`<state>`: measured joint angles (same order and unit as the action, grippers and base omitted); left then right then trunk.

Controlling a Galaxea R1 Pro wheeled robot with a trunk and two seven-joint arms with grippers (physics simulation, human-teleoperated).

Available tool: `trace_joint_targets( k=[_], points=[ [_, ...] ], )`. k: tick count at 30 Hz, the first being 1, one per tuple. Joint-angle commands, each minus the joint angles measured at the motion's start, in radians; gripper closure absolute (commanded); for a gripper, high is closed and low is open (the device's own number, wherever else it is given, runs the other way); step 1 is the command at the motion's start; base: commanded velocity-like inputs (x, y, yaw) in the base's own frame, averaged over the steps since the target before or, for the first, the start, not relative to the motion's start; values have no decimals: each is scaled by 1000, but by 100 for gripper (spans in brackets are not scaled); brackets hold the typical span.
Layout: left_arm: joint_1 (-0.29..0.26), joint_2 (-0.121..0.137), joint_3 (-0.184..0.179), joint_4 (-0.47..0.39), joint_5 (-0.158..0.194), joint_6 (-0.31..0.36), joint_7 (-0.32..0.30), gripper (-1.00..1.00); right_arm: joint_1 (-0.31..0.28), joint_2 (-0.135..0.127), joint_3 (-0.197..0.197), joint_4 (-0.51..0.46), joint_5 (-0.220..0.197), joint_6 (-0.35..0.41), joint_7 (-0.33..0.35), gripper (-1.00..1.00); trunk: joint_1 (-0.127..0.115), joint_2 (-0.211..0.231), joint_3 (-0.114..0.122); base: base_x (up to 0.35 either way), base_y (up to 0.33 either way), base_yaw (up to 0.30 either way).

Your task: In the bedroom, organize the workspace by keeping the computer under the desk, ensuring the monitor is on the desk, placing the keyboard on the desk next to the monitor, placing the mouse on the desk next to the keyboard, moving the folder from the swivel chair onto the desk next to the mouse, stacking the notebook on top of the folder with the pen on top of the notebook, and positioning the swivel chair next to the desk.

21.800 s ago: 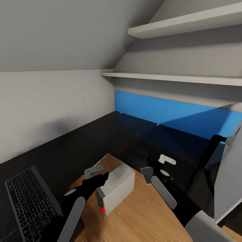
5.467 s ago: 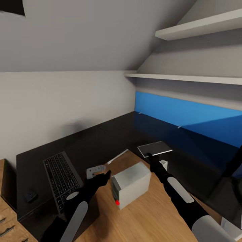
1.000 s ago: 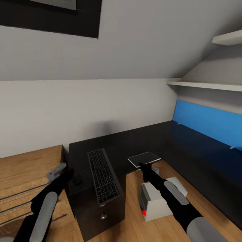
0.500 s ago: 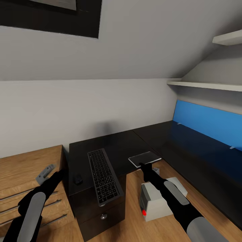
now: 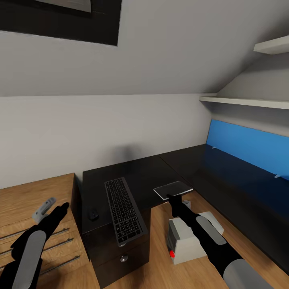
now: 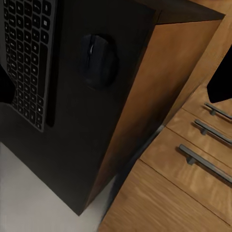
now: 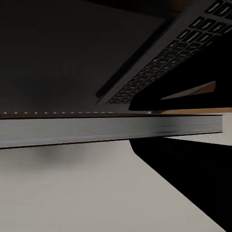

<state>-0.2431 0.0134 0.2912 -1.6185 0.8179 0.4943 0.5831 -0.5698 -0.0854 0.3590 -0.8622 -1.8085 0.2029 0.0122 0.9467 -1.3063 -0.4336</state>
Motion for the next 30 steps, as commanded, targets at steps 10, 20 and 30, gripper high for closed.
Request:
trace_joint_targets(
  k=[10,20,30],
  points=[
    [-1,-5,1,-1,9,1,9,-100,-1,-1,5,1,8,-3,3,100,0,-1,-1,0,0,0],
    [-1,-7,-3,-1,9,1,9,-100,-1,-3,2,1,75,0,6,100,15,-29,-14,0,0,0],
    [-1,-6,-34,-1,9,1,11,-100,-1,-4,2,0,81,0,5,100,46,-85,-39,0,0,0]
  ],
)
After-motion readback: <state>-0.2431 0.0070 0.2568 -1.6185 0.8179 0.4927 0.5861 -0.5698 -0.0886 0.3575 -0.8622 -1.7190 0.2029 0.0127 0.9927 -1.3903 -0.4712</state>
